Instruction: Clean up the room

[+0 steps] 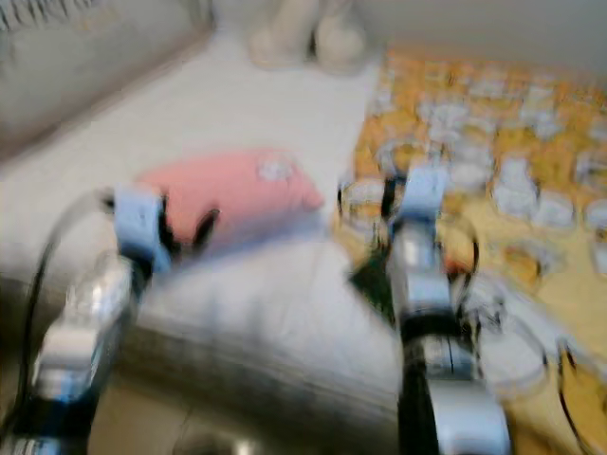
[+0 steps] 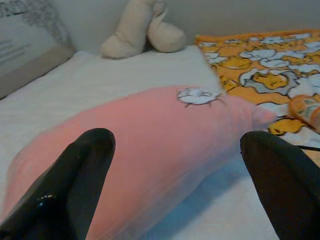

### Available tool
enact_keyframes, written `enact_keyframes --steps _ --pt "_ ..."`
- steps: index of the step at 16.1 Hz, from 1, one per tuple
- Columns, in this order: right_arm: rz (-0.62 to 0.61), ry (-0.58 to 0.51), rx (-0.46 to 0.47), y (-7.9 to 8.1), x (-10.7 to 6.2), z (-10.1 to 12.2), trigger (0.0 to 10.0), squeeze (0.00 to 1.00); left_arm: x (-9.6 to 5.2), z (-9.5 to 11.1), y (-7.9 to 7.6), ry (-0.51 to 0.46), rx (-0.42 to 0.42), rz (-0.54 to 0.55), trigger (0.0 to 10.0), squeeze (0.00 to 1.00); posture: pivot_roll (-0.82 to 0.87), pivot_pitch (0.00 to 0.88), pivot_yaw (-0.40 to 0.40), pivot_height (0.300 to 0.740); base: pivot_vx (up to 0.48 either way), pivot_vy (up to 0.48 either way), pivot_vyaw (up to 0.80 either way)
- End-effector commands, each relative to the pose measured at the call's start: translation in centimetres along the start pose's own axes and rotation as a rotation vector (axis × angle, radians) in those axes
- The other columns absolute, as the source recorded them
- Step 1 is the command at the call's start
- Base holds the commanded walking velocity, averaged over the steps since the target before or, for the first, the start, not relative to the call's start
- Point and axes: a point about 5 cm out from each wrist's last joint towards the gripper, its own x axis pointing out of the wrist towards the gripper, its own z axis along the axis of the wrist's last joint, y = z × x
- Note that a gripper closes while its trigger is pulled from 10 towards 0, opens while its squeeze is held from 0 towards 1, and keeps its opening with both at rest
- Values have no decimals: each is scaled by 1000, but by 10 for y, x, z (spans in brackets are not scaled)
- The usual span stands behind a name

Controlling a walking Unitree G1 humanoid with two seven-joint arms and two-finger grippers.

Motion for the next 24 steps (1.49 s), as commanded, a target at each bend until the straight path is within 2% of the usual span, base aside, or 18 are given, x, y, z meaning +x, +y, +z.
enact_keyframes --steps 1,2,3,6,8,10,11,12,13,14,16,17,18,19,20,23,24 --pt "5 13 6 -1 -7 -7 10000 1000 4 1 2 3 6 -1 10000 0 36 0 -6 731 0 0 0" --pt "8 14 2 -1 -8 -10 10000 980 5 0 2 6 3 -1 10000 0 21 0 -3 731 0 0 0" --pt "15 31 6 1 -16 -21 10000 0 10 0 -2 5 -1 -24 10000 0 -20 0 8 731 0 0 -581" --pt "28 8 -2 3 -26 -27 10000 0 17 0 -10 5 -9 -56 10000 0 -53 0 22 731 0 0 -550" --pt "1 11 -2 -3 -36 -33 10000 0 21 -3 -14 10 1 -71 10000 0 -67 0 36 731 0 0 -563" --pt "-18 18 -4 -9 -48 -37 10000 0 18 -10 -5 40 -29 -12 10000 0 -75 0 33 714 0 0 -219" --pt "-10 -4 -3 -11 -55 -36 10000 0 15 -11 1 36 -75 36 10000 698 -75 0 30 714 0 0 0" --pt "7 -42 -8 -13 -67 -34 10000 0 7 -13 11 19 -150 111 10000 1000 -72 0 24 714 0 0 0" --pt "15 -63 -15 -14 -74 -32 10000 0 3 -15 15 18 -170 140 10000 1000 -73 0 23 714 0 0 0" --pt "27 -105 -47 -19 -93 -29 10000 0 -11 -23 20 51 -136 177 10000 1000 -75 0 18 714 0 0 0" --pt "81 -159 -93 -19 -127 -22 10000 0 -37 -37 19 131 -130 178 10000 1000 -88 0 -2 714 0 0 0" --pt "113 -155 -95 -16 -137 -22 10000 0 -41 -35 14 131 -118 134 10000 1000 -91 0 -3 714 0 0 0" --pt "121 -145 -93 -15 -140 -25 10000 0 -40 -31 9 111 -105 96 10000 1000 -88 0 -3 714 0 0 0" --pt "110 -132 -80 -16 -142 -28 10000 0 -33 -22 2 69 -77 46 10000 251 -90 0 1 714 0 0 0" --pt "88 -133 -64 -17 -142 -28 10000 0 -25 -11 -3 27 -50 28 10000 0 -92 0 6 714 0 0 0" --pt "17 -167 -49 -23 -149 -20 10000 0 -19 20 -10 -106 -61 -32 10000 0 -109 0 23 714 309 0 0" --pt "10 -175 -52 -24 -149 -19 10000 0 -19 22 -12 -113 -63 -38 10000 0 -114 0 25 714 461 0 0"
